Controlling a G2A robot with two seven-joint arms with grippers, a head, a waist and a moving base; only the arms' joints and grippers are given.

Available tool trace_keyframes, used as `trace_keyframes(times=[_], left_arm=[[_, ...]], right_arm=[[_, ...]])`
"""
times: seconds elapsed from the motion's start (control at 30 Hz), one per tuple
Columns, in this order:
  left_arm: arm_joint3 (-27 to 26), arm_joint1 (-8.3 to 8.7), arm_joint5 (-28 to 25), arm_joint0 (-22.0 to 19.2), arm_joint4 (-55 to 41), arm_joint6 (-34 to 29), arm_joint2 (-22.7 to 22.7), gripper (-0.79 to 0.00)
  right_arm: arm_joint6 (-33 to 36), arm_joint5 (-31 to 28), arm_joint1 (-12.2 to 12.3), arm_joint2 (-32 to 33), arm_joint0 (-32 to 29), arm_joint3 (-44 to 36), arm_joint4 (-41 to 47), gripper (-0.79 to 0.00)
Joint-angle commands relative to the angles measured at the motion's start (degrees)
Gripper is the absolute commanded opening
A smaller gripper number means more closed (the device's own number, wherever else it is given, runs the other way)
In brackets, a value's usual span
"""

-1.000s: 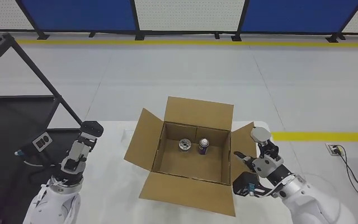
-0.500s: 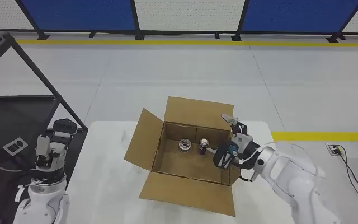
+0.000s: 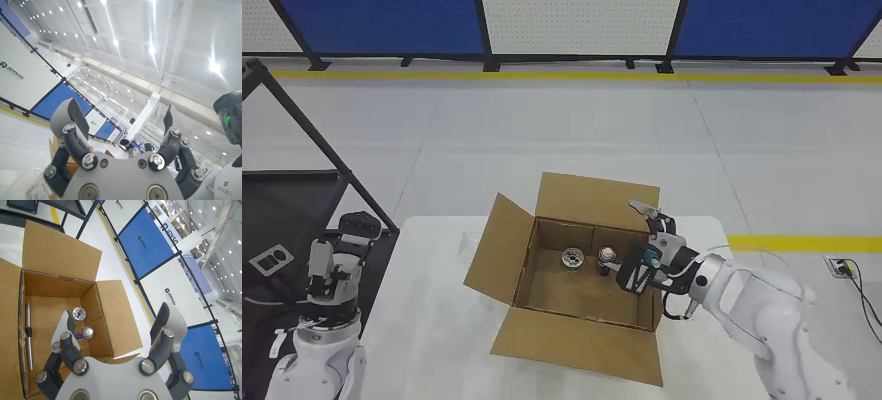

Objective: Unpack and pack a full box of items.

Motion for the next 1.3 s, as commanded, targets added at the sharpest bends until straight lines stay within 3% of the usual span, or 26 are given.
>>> trace_keyframes(times=[0.0, 0.2, 0.43, 0.6, 0.97, 1.27], left_arm=[[0.0, 0.0, 0.0, 0.0, 0.0, 0.0, 0.0, 0.0], [0.0, 0.0, 0.0, 0.0, 0.0, 0.0, 0.0, 0.0], [0.0, 0.0, 0.0, 0.0, 0.0, 0.0, 0.0, 0.0], [0.0, 0.0, 0.0, 0.0, 0.0, 0.0, 0.0, 0.0], [0.0, 0.0, 0.0, 0.0, 0.0, 0.0, 0.0, 0.0], [0.0, 0.0, 0.0, 0.0, 0.0, 0.0, 0.0, 0.0]], right_arm=[[0.0, 0.0, 0.0, 0.0, 0.0, 0.0, 0.0, 0.0], [1.0, 1.9, 0.3, 1.5, -2.0, -0.4, 0.5, 0.0], [4.5, -2.1, 1.1, 3.5, -3.7, -0.8, 0.3, 0.0], [5.5, -1.5, 1.5, 4.9, -5.6, -0.9, -0.4, 0.0], [2.5, 1.7, 3.1, 14.9, -17.9, -5.5, -2.8, 0.0], [-3.6, 4.2, 3.9, 20.2, -24.2, -3.9, -4.7, 0.0]])
